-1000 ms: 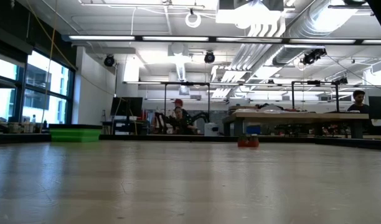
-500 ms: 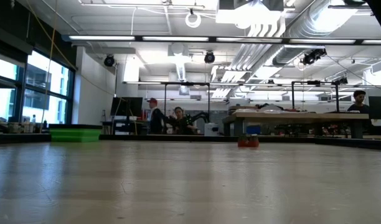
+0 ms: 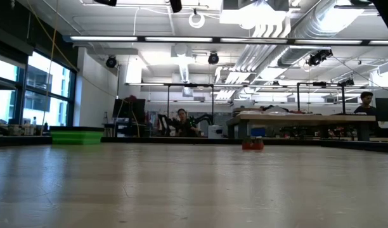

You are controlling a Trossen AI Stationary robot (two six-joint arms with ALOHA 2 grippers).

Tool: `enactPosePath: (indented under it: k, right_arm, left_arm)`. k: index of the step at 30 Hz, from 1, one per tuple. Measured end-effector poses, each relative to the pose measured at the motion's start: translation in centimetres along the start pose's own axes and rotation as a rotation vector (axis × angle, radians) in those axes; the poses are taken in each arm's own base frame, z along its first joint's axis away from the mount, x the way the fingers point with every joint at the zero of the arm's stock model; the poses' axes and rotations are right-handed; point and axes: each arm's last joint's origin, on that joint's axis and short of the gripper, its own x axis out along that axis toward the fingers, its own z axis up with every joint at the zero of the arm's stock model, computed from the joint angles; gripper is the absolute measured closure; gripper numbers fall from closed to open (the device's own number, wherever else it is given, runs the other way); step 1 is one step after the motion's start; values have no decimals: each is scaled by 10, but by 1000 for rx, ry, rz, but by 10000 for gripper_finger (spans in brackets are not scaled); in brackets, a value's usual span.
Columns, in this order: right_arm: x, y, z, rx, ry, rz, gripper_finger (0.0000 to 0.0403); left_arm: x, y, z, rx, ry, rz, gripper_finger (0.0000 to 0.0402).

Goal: Coil cords
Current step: Coil the blue wire onto the spool

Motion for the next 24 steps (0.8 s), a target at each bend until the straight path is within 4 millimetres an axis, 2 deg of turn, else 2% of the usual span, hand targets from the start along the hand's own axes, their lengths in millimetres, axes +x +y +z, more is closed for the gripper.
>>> enactPosePath:
  k: [6,13,24]
  right_arm:
    - [1,1,-2,-43,31,-6,398]
    - [1,2,-5,-37,99,-8,398]
    - [0,2,-6,212,129,-20,398]
  left_arm:
    - [-3,6,1,32,-80,124,401]
    - [-4,7,3,110,-133,192,401]
    - [-32,-1,-10,231,-305,249,401]
